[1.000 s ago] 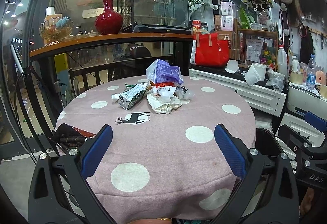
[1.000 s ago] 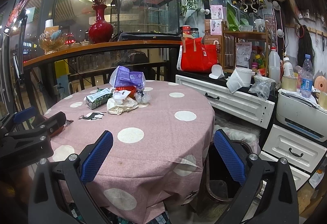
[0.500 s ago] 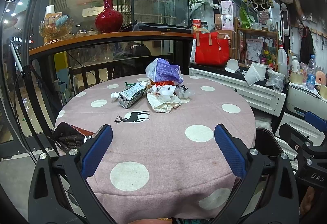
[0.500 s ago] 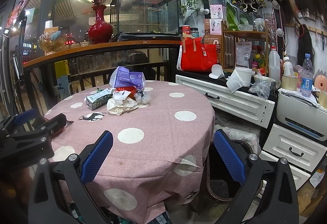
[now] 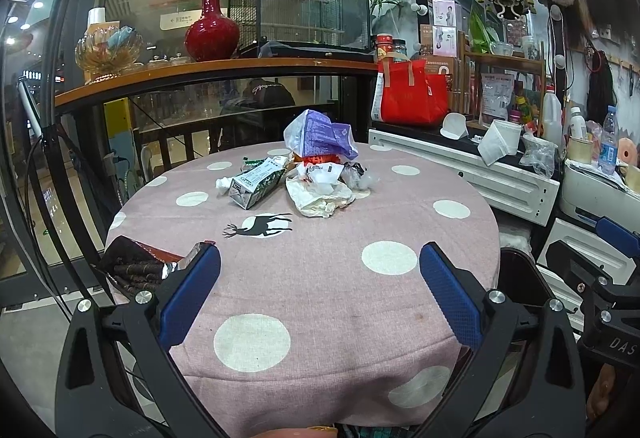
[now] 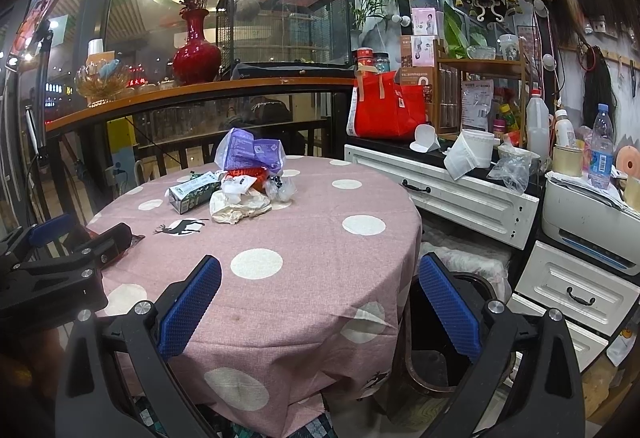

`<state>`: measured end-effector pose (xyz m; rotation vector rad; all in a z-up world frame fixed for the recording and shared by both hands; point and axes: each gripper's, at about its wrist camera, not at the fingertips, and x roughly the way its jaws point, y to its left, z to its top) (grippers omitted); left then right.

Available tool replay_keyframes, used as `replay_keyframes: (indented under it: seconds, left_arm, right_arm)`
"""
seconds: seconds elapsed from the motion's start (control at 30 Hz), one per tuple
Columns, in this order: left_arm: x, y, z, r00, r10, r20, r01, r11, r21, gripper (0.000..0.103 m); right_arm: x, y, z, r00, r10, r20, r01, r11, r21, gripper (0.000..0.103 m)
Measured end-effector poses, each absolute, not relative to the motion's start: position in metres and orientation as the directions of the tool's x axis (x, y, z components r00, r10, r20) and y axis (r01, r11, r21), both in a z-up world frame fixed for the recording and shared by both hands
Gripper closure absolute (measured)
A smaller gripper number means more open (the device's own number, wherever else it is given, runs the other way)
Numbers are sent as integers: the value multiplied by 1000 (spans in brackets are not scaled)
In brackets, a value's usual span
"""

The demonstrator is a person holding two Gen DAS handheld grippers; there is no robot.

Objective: Collect trash

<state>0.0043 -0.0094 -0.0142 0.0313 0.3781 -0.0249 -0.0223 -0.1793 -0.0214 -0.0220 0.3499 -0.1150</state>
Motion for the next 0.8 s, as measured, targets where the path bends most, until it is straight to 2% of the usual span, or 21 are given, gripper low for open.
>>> replay_keyframes:
  seconds: [0.8]
  left_arm:
    - [8, -8, -20, 916, -22, -400, 38, 999, 30, 5]
  right_arm:
    - [-19, -180, -29, 926, -122, -357, 112, 993, -47, 5]
